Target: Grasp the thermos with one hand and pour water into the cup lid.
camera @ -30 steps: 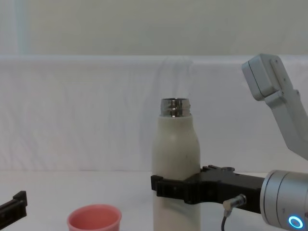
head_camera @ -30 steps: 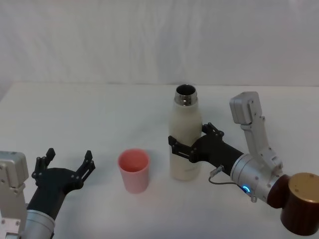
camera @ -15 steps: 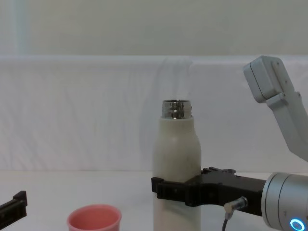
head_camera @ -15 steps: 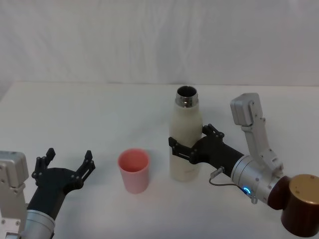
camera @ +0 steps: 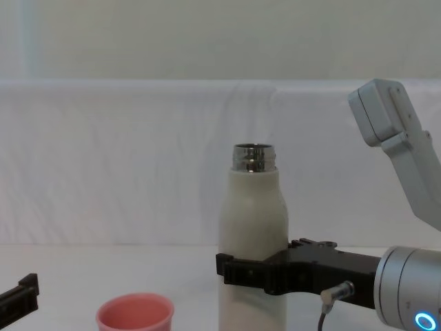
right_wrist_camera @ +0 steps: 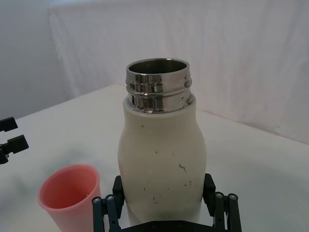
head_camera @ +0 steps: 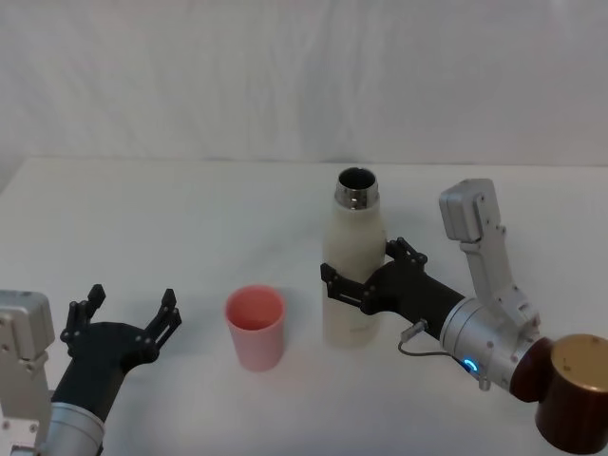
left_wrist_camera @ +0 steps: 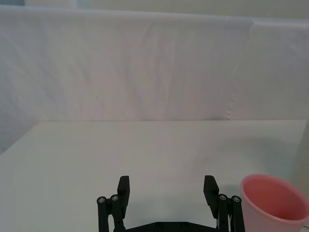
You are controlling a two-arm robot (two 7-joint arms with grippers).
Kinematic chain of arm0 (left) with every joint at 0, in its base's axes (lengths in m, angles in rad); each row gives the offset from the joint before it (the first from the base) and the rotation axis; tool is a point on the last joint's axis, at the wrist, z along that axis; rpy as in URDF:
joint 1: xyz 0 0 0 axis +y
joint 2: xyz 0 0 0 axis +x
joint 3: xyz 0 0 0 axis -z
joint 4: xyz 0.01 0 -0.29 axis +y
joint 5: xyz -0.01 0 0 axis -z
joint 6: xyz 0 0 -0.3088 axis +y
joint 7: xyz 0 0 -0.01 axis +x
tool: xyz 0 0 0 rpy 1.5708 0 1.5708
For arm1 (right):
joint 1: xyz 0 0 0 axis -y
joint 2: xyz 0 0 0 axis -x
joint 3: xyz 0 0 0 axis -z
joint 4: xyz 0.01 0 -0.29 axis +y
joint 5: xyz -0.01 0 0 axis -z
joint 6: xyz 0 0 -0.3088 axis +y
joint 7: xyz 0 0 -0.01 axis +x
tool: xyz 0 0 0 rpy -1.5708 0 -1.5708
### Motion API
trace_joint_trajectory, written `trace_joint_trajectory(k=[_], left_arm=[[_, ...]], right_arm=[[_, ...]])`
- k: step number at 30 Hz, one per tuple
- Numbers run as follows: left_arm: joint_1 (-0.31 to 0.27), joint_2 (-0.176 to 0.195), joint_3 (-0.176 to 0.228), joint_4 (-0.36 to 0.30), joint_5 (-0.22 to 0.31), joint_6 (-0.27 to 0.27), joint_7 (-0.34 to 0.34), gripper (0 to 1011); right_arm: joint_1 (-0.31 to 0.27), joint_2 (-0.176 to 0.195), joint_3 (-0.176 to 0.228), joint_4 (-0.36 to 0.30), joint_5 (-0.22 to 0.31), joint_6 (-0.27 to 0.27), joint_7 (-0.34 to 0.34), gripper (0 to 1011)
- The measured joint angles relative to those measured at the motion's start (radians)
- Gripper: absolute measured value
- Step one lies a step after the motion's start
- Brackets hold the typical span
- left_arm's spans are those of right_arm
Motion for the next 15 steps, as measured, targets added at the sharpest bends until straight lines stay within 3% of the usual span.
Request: trace_joint_trajectory(k=[15], left_arm=[[0.000,0.000,0.000,0.000,0.000,0.000,0.000,1001]], right_arm=[[0.000,-0.001,0.001,0.000,-0.001,0.001,0.000,1000]])
